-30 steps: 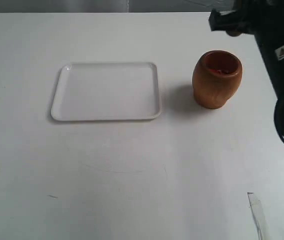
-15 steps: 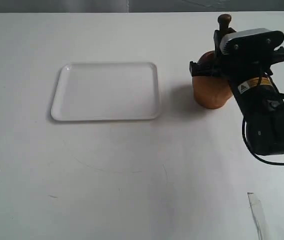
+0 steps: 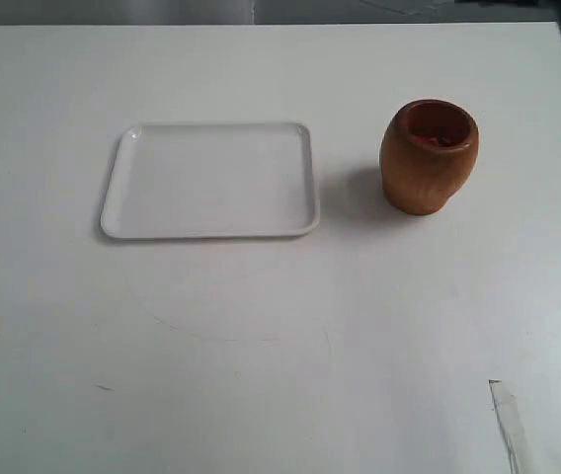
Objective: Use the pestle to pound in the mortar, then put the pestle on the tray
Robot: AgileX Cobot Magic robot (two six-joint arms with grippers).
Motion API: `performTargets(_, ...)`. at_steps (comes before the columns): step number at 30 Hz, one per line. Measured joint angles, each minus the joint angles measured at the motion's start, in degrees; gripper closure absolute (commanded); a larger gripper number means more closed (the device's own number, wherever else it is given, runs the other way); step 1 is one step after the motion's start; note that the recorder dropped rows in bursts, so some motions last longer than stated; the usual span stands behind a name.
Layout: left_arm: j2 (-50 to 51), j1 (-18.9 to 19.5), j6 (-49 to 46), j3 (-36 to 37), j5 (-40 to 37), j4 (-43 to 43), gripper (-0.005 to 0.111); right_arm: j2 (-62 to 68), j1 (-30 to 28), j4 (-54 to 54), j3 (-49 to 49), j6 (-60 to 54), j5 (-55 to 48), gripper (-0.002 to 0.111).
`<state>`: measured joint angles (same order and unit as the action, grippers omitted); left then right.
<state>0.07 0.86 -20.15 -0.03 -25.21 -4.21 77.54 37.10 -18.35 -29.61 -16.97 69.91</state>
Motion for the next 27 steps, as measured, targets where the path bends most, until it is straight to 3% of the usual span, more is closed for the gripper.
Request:
performTargets(7, 0.0, 0.0, 0.0, 0.0, 0.0, 0.0, 0.107, 3.3, 0.0, -2.5, 0.0, -2.5, -2.5, 0.108)
performTargets(19, 0.0, 0.0, 0.0, 0.0, 0.0, 0.0, 0.107, 28.7, 0.0, -5.4, -0.3, 3.3, -0.9, 0.108)
performTargets(23, 0.0, 0.0, 0.0, 0.0, 0.0, 0.0, 0.107, 32.1, 0.0, -5.4, -0.4, 3.6, 4.4, 0.108)
performTargets(27, 0.0, 0.0, 0.0, 0.0, 0.0, 0.0, 0.107, 30.0, 0.0, -5.1, -0.3, 3.6, 2.8, 0.108)
